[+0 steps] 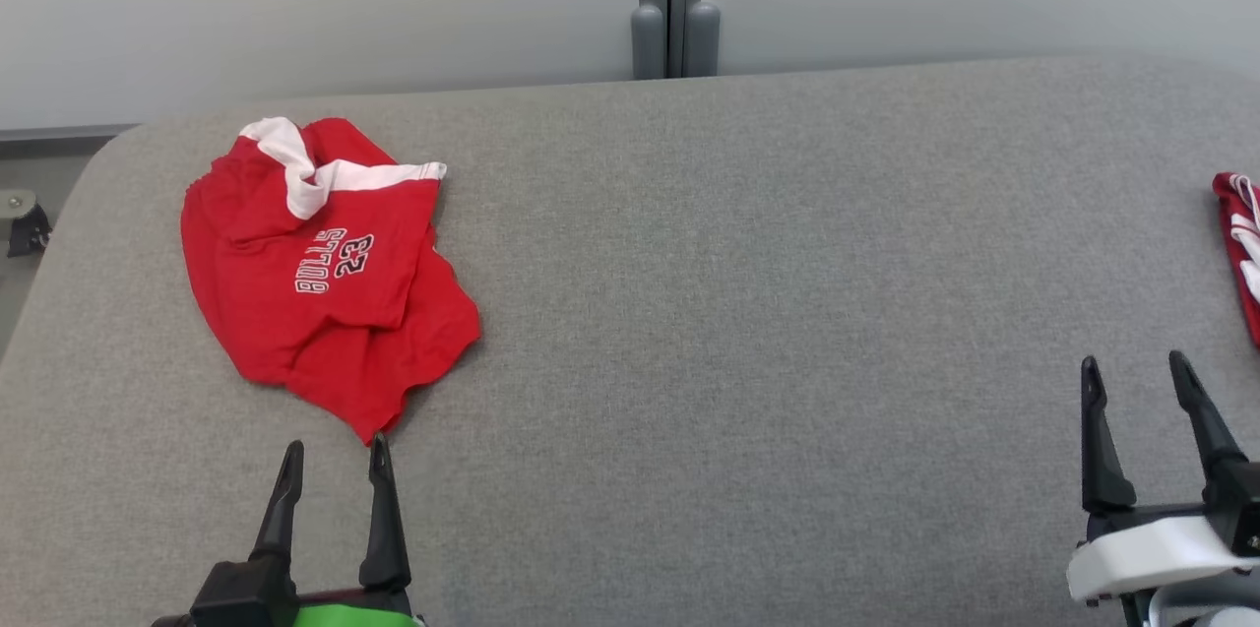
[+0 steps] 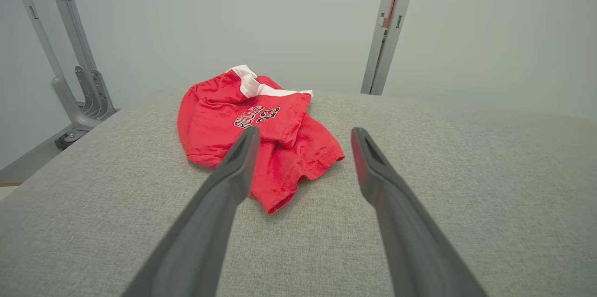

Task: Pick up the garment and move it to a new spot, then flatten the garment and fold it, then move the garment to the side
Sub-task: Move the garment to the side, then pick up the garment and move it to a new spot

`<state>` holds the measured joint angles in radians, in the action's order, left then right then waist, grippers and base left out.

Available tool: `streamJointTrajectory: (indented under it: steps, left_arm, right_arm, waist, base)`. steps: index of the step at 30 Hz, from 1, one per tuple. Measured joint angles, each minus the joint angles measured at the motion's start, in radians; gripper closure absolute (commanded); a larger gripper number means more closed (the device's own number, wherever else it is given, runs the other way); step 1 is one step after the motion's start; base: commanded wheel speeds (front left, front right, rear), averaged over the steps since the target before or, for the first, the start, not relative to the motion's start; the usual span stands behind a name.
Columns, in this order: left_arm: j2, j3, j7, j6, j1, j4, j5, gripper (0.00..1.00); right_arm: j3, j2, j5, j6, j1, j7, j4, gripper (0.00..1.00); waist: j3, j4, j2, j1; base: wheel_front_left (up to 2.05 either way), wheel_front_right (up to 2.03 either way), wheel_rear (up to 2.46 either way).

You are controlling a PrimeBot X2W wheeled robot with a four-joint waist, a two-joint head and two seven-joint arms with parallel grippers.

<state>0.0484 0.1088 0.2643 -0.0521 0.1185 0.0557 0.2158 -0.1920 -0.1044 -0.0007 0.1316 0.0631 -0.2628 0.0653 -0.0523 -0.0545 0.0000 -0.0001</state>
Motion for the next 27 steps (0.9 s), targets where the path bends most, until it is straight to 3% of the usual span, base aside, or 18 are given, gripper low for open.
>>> streamJointTrajectory:
  steps: [8, 27]
  left_arm:
    - [0.0, -0.021, 0.0, 0.023, 0.03, 0.005, -0.007, 0.0]
    - [0.0, -0.001, 0.0, 0.025, 0.031, 0.013, -0.007, 0.0]
  right_arm:
    - [0.021, 0.038, 0.0, 0.0, 0.075, 0.0, -0.016, 0.0]
    - [0.033, 0.052, -0.001, 0.0, 0.071, 0.0, -0.001, 0.0]
  waist:
    - [0.066, -0.014, 0.0, 0.0]
    - [0.065, -0.014, 0.0, 0.0]
  base:
    - [0.0, 0.0, 0.0]
    - [0.0, 0.0, 0.0]
